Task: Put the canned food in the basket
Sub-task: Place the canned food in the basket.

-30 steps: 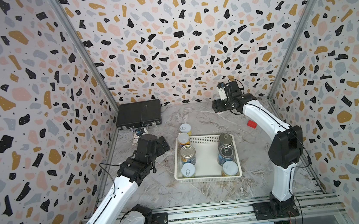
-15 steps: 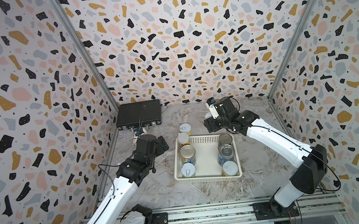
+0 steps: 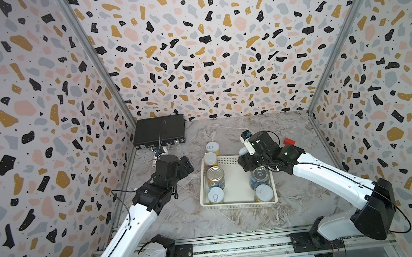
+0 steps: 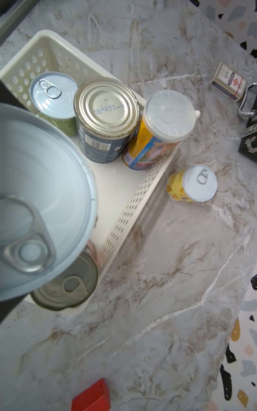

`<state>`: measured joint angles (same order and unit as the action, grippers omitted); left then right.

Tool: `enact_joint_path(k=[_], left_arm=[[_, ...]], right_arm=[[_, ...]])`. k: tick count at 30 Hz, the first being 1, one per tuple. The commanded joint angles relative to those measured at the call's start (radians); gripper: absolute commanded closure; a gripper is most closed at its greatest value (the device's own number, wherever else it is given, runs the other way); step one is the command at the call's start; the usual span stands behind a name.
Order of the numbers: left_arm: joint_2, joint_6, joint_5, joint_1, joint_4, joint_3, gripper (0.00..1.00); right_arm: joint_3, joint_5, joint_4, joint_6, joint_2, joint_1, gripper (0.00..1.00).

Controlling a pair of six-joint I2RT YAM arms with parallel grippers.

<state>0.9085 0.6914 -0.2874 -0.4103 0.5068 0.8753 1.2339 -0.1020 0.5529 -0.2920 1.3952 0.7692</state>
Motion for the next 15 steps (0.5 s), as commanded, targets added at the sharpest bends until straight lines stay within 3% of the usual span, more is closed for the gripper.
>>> enact_joint_path(k=[1, 15], left_arm=[[-0.006, -0.009, 0.005, 0.004, -0.026, -0.013, 0.0], [-0.014, -0.009, 0.005, 0.004, -0.023, -0.012, 0.0]], right_arm=[[0.009, 0.006, -0.065, -0.019, -0.015, 0.01, 0.6], [0.027, -0.047, -0.1, -0.032, 0.178, 0.048, 0.62]])
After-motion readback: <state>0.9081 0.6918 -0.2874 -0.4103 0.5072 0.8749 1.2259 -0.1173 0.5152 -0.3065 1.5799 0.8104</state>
